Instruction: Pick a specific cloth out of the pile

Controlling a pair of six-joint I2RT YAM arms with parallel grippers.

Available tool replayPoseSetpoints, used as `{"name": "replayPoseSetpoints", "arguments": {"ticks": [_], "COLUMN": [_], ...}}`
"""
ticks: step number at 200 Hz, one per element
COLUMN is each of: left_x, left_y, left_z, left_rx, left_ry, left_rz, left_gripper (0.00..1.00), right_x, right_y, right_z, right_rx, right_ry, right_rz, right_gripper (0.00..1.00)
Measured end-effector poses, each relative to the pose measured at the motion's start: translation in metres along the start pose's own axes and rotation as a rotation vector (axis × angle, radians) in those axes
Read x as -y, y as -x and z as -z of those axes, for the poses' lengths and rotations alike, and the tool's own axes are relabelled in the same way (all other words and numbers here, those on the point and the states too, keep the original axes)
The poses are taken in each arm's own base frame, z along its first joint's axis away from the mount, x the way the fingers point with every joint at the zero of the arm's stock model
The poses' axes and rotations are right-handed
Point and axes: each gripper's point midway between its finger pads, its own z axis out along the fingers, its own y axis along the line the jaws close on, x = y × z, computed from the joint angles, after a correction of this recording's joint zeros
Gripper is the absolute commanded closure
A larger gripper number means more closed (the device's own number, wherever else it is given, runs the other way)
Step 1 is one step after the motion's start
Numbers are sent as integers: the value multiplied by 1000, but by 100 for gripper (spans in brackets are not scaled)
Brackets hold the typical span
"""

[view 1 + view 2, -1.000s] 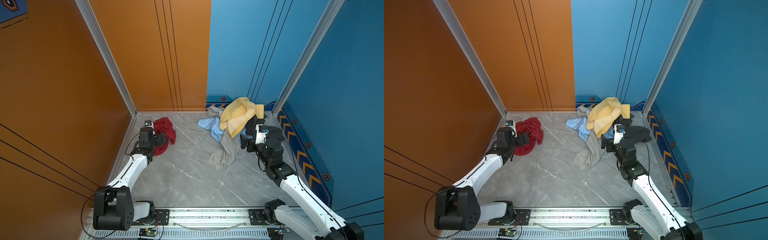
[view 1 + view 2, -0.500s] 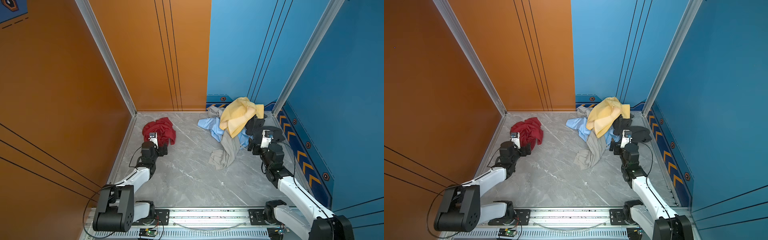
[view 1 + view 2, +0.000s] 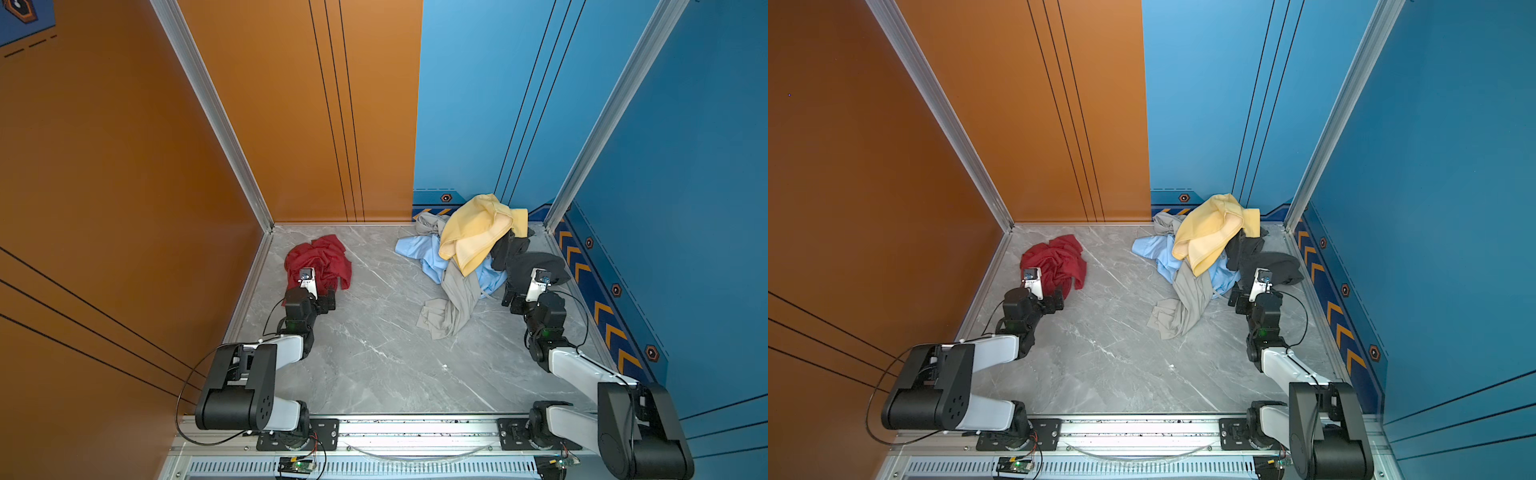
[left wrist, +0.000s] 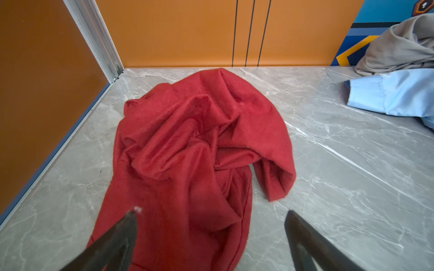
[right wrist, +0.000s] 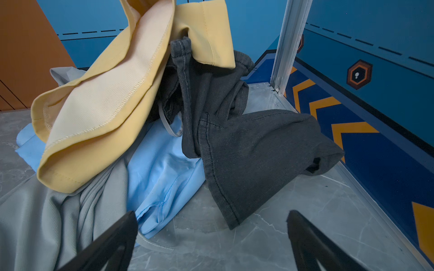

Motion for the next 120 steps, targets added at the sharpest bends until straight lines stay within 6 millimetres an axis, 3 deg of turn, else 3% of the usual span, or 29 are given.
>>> {"name": "replayPoseSetpoints", "arguments": {"ticks": [28,56,120], "left_x": [6,3,-12], "left_y": [-6,-10,-18], "left_z": [1,-1,-7], "left_rx": [13,15,12], "left_ry": [-3,20,92], "left_rz": [-22,-31,-7], "left_gripper": [2,2,2], "right_x": [6,0,-20], "right_y": [-14,-38,-47], "right_z": [-10,-9,-17], "right_rx": [-3,-23,12], "right_ry": [-10,8,33], "right_rz": [-22,-15,45], "right_gripper": [0,0,0]}}
